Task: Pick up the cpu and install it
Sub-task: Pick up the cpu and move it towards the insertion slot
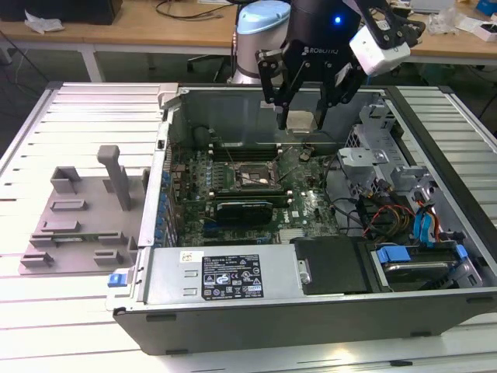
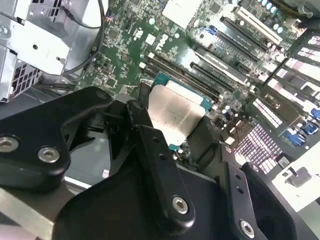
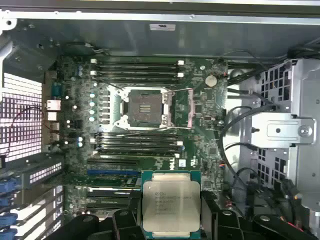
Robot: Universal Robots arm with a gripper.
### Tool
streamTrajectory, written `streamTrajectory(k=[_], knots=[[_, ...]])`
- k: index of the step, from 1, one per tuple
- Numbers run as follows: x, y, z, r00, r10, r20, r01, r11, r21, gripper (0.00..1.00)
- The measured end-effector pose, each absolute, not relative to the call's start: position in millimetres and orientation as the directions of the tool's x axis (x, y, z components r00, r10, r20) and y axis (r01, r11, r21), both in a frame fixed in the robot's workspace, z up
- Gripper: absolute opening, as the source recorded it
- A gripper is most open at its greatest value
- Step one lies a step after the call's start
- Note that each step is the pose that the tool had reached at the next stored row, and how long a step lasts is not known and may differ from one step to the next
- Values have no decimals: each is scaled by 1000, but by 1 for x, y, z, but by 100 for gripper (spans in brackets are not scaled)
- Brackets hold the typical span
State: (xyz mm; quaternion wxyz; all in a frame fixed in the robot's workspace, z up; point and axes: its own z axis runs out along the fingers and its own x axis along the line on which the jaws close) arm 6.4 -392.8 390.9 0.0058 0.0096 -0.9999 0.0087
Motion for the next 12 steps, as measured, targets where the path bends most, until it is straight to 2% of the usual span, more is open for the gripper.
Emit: streamTrajectory(k=[12], knots=[[7,-393,391,-1000,-19,12,-19,1000,-17,55]])
